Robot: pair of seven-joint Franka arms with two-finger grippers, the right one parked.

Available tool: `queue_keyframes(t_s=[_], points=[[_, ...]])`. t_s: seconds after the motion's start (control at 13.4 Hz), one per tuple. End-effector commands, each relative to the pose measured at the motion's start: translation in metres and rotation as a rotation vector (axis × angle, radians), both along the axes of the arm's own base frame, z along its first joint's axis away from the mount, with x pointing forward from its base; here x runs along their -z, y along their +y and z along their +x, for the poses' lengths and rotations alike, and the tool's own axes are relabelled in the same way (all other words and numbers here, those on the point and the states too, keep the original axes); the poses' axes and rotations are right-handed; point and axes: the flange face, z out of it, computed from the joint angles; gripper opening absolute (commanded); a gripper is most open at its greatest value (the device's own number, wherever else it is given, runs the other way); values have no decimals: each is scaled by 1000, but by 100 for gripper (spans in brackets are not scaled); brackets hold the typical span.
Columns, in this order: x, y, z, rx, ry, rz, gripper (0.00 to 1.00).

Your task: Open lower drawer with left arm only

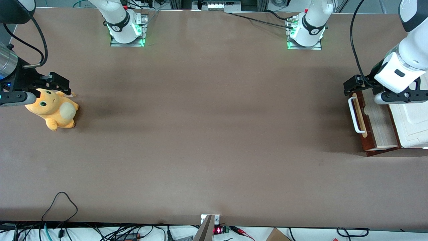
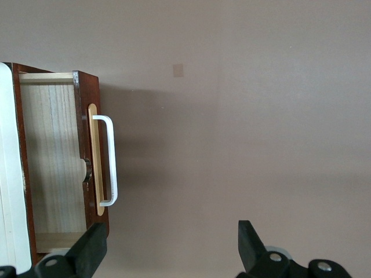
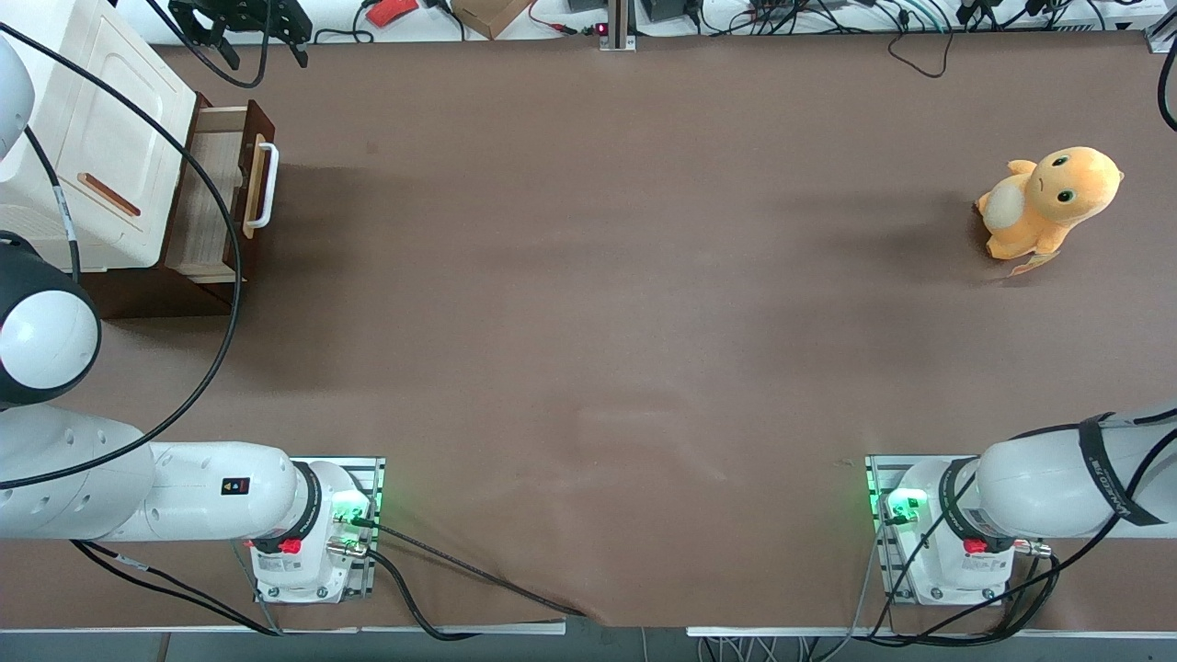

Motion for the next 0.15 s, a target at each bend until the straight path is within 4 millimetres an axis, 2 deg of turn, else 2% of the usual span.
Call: queue_keyframes(t_s=[0.0,0.07], points=[[-4,2,-2,18,-4,-24,100],[-4,2,-2,18,-4,-24,100]])
